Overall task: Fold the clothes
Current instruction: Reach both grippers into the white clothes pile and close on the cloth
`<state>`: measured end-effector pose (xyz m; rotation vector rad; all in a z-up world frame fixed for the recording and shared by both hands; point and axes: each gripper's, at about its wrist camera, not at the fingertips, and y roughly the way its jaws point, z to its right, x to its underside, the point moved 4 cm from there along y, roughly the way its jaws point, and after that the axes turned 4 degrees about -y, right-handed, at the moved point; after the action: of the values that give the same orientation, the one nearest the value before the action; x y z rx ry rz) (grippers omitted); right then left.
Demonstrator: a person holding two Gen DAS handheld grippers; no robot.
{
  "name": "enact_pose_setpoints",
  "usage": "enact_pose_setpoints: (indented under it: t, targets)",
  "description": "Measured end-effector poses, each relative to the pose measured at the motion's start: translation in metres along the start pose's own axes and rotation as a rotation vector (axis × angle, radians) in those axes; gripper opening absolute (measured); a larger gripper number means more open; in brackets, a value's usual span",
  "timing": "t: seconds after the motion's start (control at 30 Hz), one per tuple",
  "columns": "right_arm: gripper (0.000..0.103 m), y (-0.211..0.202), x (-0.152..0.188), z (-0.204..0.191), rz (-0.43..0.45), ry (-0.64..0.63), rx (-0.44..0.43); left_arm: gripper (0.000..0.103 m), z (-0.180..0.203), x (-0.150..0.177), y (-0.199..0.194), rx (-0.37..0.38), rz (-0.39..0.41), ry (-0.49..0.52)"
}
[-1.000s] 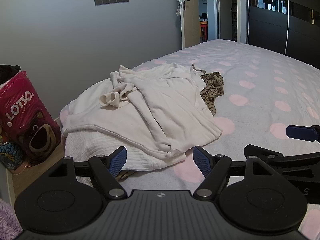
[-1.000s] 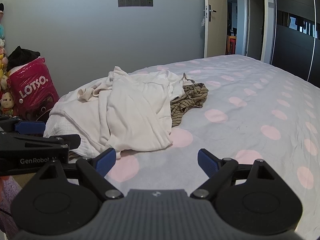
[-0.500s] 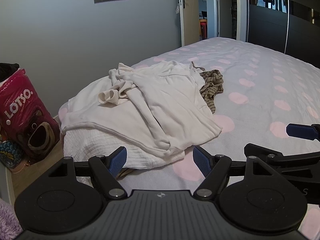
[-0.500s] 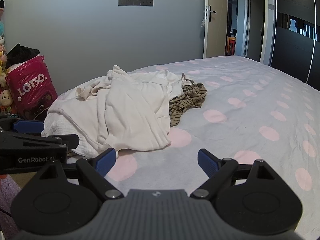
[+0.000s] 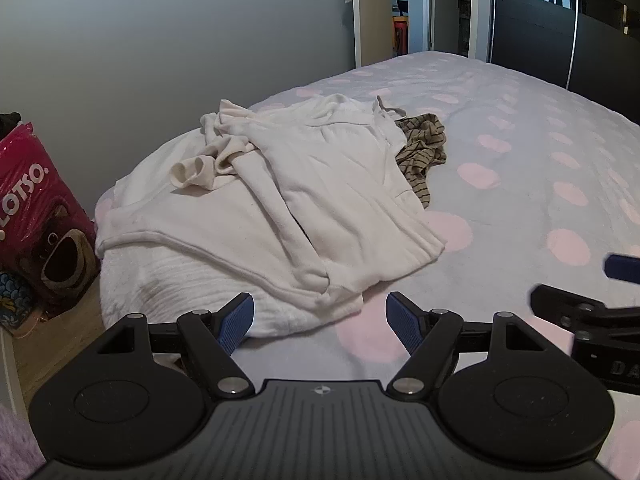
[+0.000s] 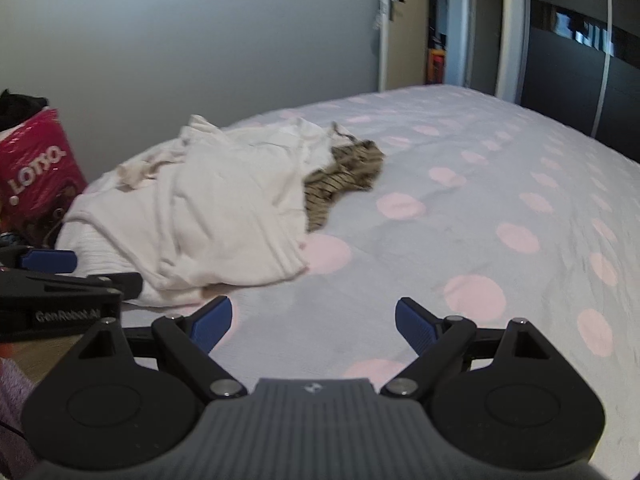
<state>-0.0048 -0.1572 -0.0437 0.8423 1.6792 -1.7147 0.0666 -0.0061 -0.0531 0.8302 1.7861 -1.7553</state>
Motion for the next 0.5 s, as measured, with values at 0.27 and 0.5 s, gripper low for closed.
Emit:
enact_pose_setpoints:
  t: [0.27,0.5]
  targets:
    - [0.09,0.031,0.011,0.018,-0.058,0.025,0.001,0.066,0.004,-0.016,0.047,0.018,-0.025,-0.056]
    - [0.09,0.06,0.016,0.025,-0.075,0.022,-0.039,0.059,0.004,-0.022,0.083,-0.011,-0.056,-0.078]
